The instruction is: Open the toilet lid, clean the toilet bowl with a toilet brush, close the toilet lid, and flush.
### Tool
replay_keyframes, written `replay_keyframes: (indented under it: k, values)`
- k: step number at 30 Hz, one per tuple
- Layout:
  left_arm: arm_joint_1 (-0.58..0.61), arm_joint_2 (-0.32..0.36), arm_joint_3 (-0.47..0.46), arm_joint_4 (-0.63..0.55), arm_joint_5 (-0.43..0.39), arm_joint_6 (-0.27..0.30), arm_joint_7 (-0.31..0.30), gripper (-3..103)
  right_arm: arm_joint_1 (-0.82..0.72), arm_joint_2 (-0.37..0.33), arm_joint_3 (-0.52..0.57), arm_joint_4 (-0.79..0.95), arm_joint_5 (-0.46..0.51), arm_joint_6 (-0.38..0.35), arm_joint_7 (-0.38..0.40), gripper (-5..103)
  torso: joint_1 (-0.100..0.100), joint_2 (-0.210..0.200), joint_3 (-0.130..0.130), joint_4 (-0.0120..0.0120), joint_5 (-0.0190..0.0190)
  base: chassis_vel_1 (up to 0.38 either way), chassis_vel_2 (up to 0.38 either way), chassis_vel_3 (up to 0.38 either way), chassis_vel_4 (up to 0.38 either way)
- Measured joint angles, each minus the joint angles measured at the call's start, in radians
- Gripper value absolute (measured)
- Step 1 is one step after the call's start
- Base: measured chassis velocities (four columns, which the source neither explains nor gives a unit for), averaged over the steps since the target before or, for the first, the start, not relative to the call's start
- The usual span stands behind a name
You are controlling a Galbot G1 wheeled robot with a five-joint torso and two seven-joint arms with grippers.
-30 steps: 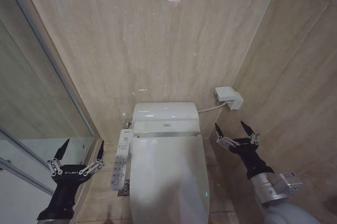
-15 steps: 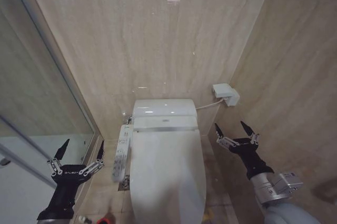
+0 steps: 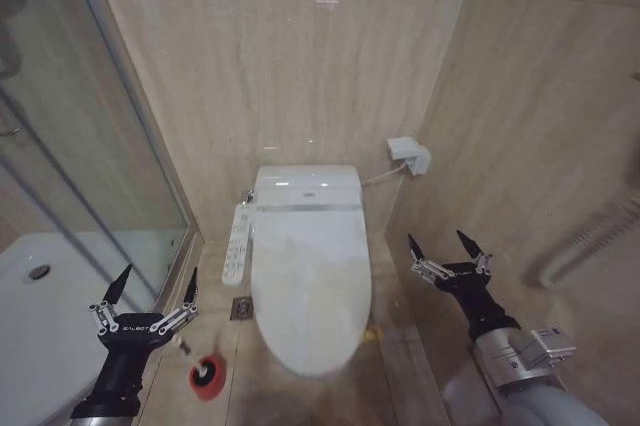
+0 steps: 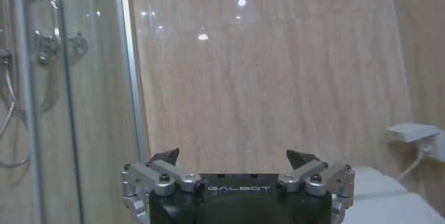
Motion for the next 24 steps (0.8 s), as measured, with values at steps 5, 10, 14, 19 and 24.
replay_keyframes:
  k: [5,10,14,19,24]
  values:
    - [0.000,0.000,0.000,0.000,0.000,0.000,0.000,100,0.000,0.000,0.000,0.000,0.000,0.000,0.000,100,0.000,0.000,0.000,0.0004,-0.0005,0.300,-0.292,-0.287,0.289]
    - [0.000,0.000,0.000,0.000,0.000,0.000,0.000,100,0.000,0.000,0.000,0.000,0.000,0.000,0.000,100,0.000,0.000,0.000,0.0002,0.0001,0.270,-0.283,-0.289,0.286]
    - [0.000,0.000,0.000,0.000,0.000,0.000,0.000,100,0.000,0.000,0.000,0.000,0.000,0.000,0.000,100,0.000,0.000,0.000,0.0004,0.0000,0.222,-0.249,-0.218,0.266]
    - [0.000,0.000,0.000,0.000,0.000,0.000,0.000,100,-0.001,0.000,0.000,0.000,0.000,0.000,0.000,100,-0.001,0.000,0.000,0.0002,-0.0002,0.096,-0.094,-0.155,0.102]
    - [0.000,0.000,0.000,0.000,0.000,0.000,0.000,100,0.000,0.000,0.000,0.000,0.000,0.000,0.000,100,0.001,0.000,0.000,0.0003,-0.0003,-0.051,0.042,0.063,-0.059]
